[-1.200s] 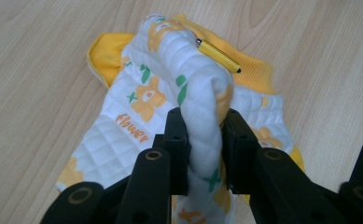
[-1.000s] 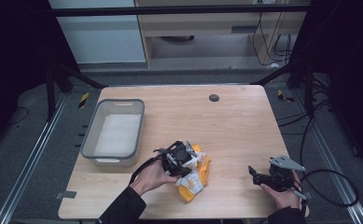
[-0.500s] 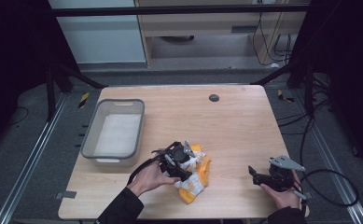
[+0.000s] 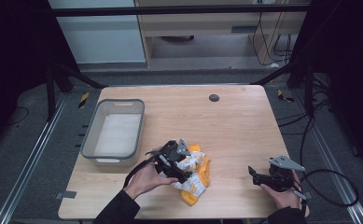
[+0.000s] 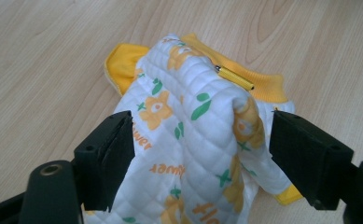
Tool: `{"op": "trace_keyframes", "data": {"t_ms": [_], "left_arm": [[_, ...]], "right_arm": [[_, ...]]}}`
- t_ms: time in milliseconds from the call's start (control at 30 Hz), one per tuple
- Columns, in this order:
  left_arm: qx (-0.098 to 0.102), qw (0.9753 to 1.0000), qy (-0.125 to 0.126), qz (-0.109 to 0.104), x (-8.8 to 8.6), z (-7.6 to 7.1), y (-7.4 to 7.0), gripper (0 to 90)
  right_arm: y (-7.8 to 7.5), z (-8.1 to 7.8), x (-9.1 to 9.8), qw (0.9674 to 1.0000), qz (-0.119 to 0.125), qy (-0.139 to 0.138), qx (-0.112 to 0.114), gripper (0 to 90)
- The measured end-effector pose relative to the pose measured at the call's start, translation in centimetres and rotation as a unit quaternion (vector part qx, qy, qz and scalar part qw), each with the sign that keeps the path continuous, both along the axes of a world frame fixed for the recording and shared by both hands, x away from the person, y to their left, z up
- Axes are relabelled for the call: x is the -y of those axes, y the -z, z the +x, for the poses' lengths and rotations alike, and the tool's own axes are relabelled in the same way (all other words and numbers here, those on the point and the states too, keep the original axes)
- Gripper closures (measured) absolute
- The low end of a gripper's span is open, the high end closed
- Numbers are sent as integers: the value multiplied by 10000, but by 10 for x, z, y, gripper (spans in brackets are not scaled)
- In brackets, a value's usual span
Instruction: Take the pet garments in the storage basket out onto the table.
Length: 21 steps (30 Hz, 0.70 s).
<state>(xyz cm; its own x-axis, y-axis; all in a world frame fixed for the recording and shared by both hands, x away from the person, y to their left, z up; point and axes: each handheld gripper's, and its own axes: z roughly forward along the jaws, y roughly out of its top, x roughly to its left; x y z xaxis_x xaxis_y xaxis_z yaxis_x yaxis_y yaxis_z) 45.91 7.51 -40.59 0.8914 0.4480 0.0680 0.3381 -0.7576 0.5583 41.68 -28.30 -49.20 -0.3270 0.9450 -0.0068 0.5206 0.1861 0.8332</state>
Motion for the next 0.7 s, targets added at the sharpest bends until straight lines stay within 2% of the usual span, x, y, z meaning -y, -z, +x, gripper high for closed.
{"op": "trace_keyframes", "data": {"t_ms": [167, 367, 533, 700], "left_arm": [[-30, 9995, -109, -292, -9, -3, -2, 214], [79, 9976, -288, -624, -22, -9, -4, 207], [277, 9931, -565, -992, -36, -16, -4, 204], [499, 9867, -861, -1286, -52, -23, -3, 204]], "right_arm": [[0, 0, 0, 10000, 11, 10, 1, 88], [0, 0, 0, 10000, 5, 15, 4, 88], [0, 0, 0, 10000, 15, 17, 0, 87], [0, -1, 0, 10000, 14, 22, 5, 87]]}}
